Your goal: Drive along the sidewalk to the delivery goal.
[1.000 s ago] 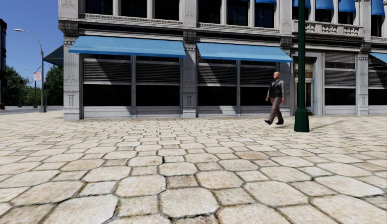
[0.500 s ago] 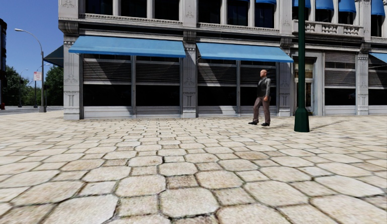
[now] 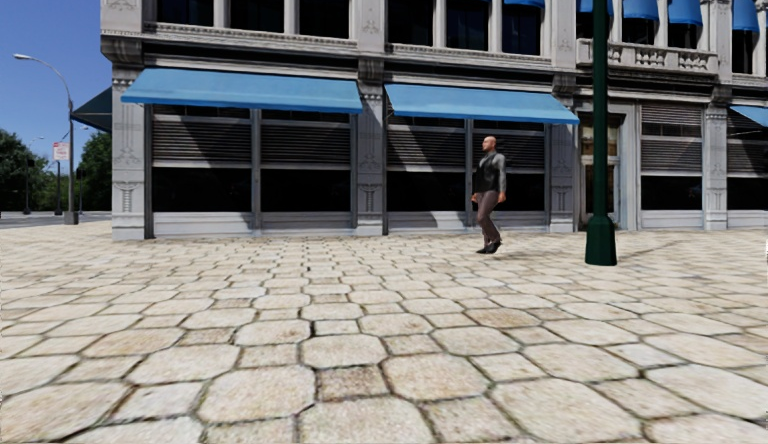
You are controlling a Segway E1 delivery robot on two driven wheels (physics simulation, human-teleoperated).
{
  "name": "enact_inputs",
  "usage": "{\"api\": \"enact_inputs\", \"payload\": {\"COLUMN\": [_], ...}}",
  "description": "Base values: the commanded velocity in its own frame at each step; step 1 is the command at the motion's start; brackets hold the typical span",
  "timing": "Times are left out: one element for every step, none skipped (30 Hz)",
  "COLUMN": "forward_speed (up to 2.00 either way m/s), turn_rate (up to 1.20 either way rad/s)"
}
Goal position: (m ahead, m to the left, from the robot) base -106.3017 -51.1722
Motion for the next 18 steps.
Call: {"api": "enact_inputs", "payload": {"forward_speed": [1.45,1.45,1.48,1.53,1.56,1.64,1.64,1.80,2.00,2.00,2.00,2.00,2.00,2.00,2.00,2.00,2.00,2.00], "turn_rate": [-0.25,-0.25,-0.30,-0.37,-0.40,-0.41,-0.41,-0.42,-0.46,-0.50,-0.52,-0.52,-0.53,-0.60,-0.68,-0.76,-0.76,-0.78]}}
